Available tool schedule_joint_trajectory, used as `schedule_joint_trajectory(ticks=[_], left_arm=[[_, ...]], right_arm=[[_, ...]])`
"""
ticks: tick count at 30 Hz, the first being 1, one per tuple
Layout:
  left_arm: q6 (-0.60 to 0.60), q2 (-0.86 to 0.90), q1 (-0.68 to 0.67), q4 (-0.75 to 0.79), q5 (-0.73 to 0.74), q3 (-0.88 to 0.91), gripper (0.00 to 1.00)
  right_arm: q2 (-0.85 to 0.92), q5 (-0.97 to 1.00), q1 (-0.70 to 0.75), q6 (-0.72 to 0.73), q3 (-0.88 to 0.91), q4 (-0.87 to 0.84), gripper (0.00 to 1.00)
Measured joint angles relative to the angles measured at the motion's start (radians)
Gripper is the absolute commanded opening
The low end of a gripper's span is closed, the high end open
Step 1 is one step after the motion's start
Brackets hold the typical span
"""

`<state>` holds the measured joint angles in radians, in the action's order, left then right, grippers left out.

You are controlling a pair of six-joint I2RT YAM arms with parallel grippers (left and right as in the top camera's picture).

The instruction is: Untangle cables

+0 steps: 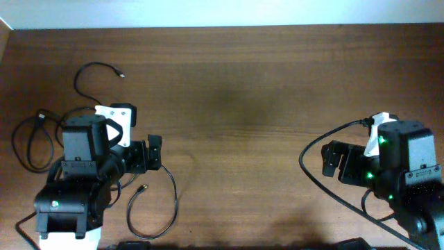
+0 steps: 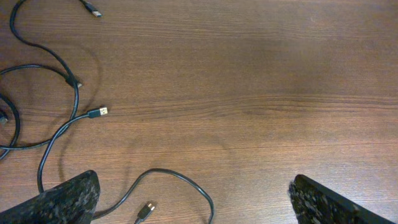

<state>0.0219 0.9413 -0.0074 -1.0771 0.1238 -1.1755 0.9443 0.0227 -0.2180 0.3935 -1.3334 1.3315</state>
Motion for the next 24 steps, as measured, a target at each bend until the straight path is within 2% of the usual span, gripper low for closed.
schedule_joint_trajectory(ticks=[11, 17, 24], left_arm=[[0.000, 0.000, 0.000, -0.001, 0.000, 0.000, 0.99], [0.000, 0.000, 0.000, -0.001, 0.000, 0.000, 0.99], [0.000, 0.000, 0.000, -0.001, 0.000, 0.000, 0.99]], right_arm=[[0.274, -0.005, 0.000, -0.001, -0.004, -0.050, 0.98], [0.276, -0.005, 0.000, -0.001, -0.023, -0.049, 0.98], [0.278, -0.014, 0.000, -0.001, -0.198, 0.139, 0.98]])
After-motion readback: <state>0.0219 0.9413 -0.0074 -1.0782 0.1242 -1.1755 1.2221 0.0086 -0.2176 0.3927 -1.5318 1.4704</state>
